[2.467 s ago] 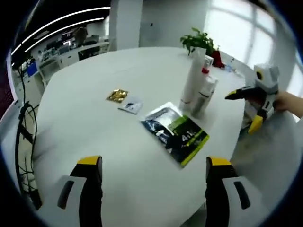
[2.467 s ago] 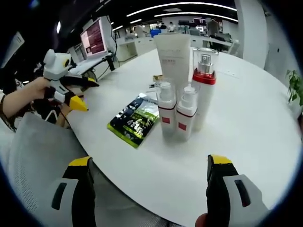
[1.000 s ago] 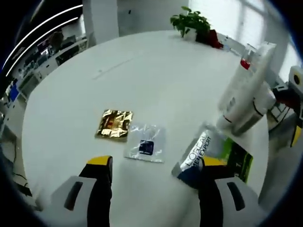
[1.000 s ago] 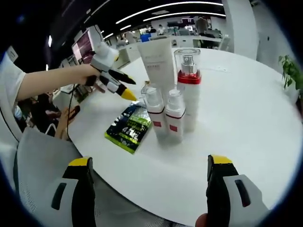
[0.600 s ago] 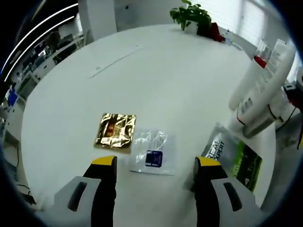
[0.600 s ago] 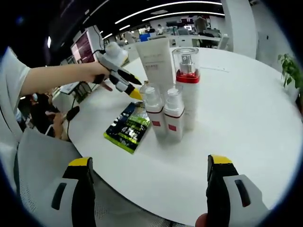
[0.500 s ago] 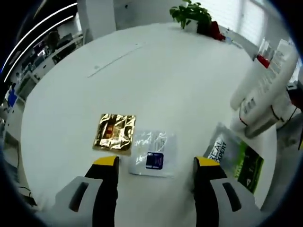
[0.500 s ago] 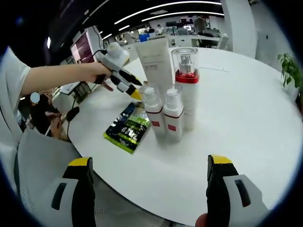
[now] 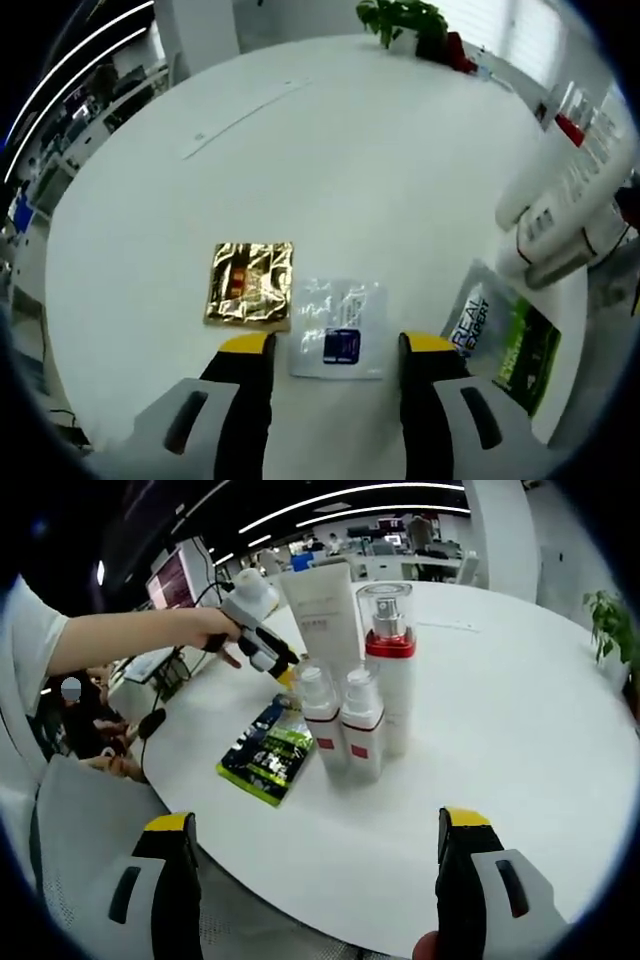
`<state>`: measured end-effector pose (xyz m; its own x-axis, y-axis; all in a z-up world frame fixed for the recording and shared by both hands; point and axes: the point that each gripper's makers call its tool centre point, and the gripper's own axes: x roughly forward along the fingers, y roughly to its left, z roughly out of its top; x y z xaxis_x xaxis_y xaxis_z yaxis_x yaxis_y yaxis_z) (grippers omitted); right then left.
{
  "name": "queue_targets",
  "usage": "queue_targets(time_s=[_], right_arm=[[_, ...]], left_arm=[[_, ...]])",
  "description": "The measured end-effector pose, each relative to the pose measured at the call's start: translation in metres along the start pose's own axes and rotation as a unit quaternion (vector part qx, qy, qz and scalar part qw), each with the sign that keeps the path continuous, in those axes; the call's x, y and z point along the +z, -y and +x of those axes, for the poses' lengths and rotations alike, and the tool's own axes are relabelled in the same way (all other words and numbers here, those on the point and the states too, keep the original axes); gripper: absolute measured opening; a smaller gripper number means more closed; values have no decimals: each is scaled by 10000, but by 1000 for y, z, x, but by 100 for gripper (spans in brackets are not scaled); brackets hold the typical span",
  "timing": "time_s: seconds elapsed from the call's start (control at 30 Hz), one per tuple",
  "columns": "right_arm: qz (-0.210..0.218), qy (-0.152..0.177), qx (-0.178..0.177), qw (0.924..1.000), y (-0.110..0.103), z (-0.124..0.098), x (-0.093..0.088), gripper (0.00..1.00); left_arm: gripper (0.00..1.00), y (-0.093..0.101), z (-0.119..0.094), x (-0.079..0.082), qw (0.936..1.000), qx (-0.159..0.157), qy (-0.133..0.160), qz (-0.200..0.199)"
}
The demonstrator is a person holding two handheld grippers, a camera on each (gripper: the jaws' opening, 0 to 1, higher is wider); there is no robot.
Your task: Arrange the skincare products in the storage area until every visible bottle or jar stands upright without overlapping.
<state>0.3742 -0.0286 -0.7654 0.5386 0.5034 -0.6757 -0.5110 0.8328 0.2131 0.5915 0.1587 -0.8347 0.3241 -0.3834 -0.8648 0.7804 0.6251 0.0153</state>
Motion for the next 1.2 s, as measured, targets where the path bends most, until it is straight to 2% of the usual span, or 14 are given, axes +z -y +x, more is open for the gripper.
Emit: queue_targets(time_s=[0.1,0.33,0.53,0.97,1.2], right_arm=[[-1,-4,-13,10000,1,0,0,99],[2,-6,-21,10000,0,0,-1,99],[7,6,-1,10000,-2,-1,0,99],[92,170,66,9998,-4,-2,6,98],[163,349,310,9988,-11,-4,13,93]], left_arm=[[45,0,1,2,10000,-17,8,16],[45,-2,3,3,10000,-56,21,-13],[44,1,-2,4,9997,-58,25,233],[44,20,-37,3,9976,-176,164,643],[44,42,-59,0,9952,-229,232,926]])
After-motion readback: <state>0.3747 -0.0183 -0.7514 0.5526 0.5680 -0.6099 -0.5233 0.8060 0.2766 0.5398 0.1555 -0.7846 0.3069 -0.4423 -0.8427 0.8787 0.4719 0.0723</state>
